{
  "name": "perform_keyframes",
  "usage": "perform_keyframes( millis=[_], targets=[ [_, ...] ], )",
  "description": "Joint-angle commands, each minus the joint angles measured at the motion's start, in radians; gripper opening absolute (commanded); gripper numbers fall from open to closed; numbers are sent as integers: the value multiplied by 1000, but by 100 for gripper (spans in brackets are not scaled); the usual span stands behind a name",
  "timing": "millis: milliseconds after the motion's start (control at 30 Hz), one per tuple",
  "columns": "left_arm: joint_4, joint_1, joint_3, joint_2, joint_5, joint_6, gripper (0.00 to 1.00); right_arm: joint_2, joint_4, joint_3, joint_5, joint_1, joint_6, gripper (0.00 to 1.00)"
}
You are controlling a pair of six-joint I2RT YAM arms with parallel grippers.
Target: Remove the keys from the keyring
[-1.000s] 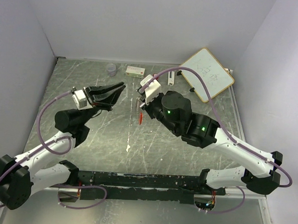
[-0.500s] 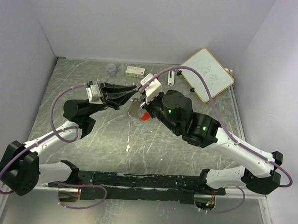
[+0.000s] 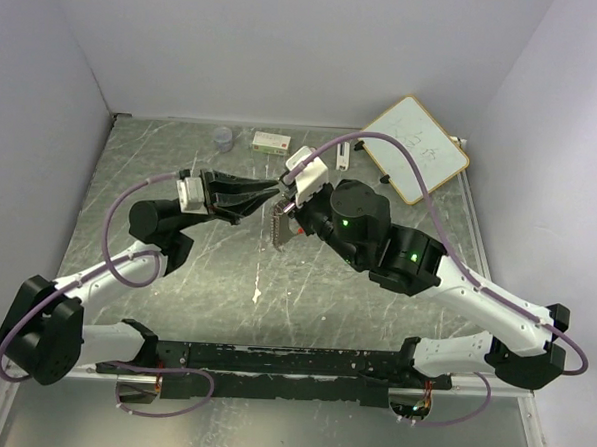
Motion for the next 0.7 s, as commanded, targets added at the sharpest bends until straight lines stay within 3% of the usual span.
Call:
perform_keyframes(
  millis=[0, 667],
  targets=[
    [48, 5, 16, 36, 59, -15, 28, -28, 21, 25, 11, 3, -11, 0],
    [135, 6, 12, 78, 15, -76, 24, -28, 28, 15, 2, 3, -13, 0]
  ],
)
